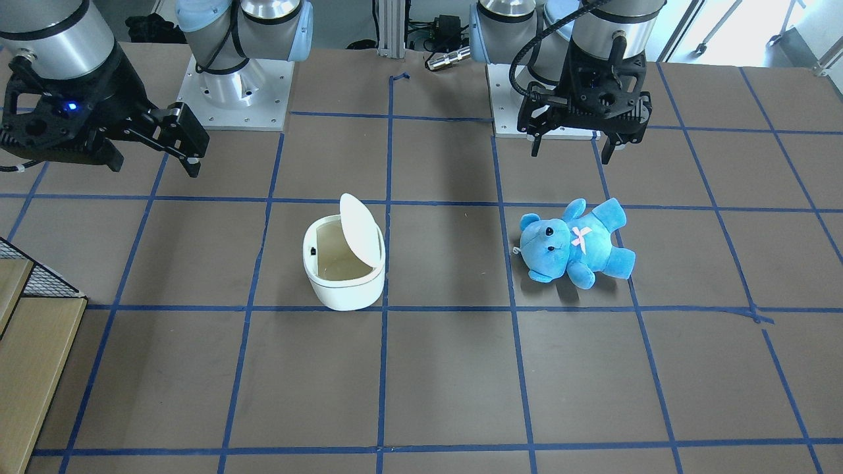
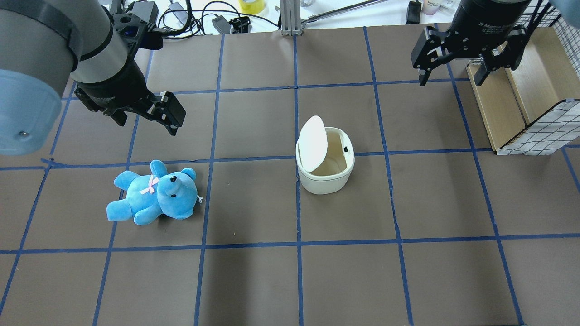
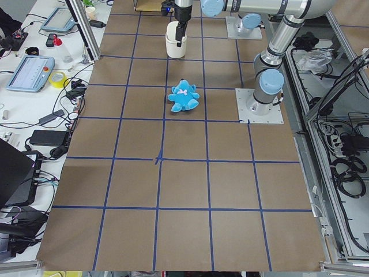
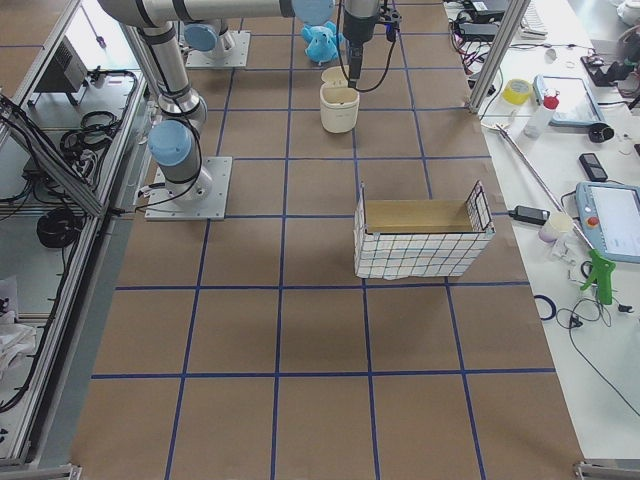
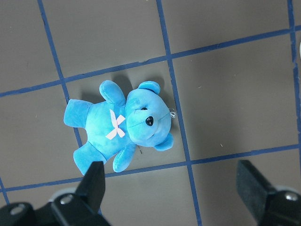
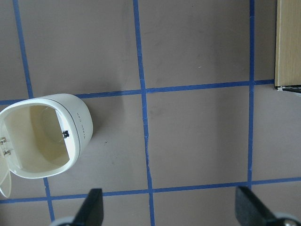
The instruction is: Open trash can with right arm
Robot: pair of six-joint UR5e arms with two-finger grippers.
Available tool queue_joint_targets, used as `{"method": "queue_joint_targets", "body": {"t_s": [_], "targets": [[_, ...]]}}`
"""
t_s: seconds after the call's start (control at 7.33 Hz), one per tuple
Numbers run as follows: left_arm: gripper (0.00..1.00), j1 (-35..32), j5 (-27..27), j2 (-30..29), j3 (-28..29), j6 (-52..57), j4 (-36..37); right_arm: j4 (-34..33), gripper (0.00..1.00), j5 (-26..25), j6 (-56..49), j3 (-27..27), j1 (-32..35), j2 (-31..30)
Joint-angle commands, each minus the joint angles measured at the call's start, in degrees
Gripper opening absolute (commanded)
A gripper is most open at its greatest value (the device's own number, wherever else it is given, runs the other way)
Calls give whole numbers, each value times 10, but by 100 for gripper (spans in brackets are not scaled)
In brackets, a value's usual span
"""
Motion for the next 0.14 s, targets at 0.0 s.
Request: {"method": "queue_joint_targets", "body": {"t_s": [0.0], "targets": [[100, 0, 0, 0, 0, 0, 0, 0, 100, 0, 0, 0, 0, 0]]}}
